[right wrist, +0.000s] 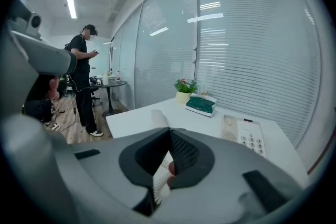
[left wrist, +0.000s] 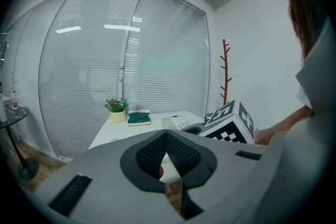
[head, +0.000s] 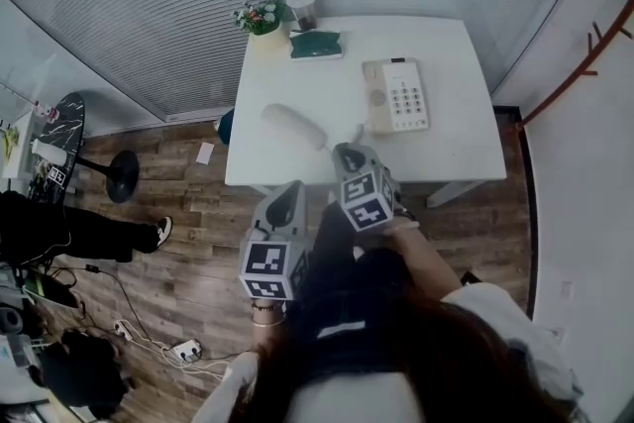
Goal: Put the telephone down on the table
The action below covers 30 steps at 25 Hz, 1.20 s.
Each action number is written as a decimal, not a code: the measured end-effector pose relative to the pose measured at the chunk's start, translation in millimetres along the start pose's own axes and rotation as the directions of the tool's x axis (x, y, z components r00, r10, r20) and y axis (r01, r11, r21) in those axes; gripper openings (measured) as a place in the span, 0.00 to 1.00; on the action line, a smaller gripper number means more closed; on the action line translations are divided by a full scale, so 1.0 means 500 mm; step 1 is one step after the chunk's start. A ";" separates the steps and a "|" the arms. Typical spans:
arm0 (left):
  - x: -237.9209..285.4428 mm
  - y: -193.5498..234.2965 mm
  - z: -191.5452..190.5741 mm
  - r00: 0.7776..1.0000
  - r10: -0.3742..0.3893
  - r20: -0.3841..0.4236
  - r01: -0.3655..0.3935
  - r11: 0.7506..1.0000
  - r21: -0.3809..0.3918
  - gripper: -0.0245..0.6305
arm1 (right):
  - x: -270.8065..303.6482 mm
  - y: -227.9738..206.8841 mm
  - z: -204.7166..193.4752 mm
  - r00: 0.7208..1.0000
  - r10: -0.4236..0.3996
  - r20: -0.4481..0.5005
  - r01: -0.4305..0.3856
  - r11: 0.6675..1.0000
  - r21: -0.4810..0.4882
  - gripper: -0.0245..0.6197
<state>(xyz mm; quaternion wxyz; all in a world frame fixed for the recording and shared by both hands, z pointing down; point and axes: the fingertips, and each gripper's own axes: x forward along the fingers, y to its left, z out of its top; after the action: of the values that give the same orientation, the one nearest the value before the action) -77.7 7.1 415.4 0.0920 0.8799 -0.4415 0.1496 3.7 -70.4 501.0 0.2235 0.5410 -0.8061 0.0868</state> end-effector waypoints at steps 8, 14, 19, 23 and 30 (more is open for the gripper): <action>-0.019 -0.038 -0.012 1.000 -0.026 -0.008 0.026 1.000 0.016 0.04 | -0.067 -0.012 0.024 0.996 -0.053 0.069 0.050 0.998 0.045 0.03; -0.024 -0.066 -0.015 0.998 -0.056 -0.016 0.056 0.998 0.036 0.04 | -0.096 -0.025 0.004 0.995 -0.076 0.060 0.071 0.995 0.068 0.03; -0.022 -0.079 -0.017 0.997 -0.074 -0.021 0.075 0.996 0.050 0.04 | -0.116 -0.055 0.002 0.991 -0.112 0.075 0.104 0.989 0.109 0.03; -0.015 -0.085 -0.016 0.996 -0.091 -0.028 0.092 0.994 0.061 0.04 | -0.125 -0.075 0.002 0.987 -0.137 0.083 0.127 0.985 0.115 0.03; 0.007 -0.091 -0.011 0.994 -0.108 -0.035 0.110 0.991 0.071 0.04 | -0.126 -0.102 0.001 0.986 -0.148 0.078 0.138 0.982 0.130 0.03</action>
<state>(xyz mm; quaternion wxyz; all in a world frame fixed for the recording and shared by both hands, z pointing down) -40.1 33.0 420.3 0.0748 0.9030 -0.3856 0.1739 69.8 -38.5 466.9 0.1595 0.6137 -0.7671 0.0969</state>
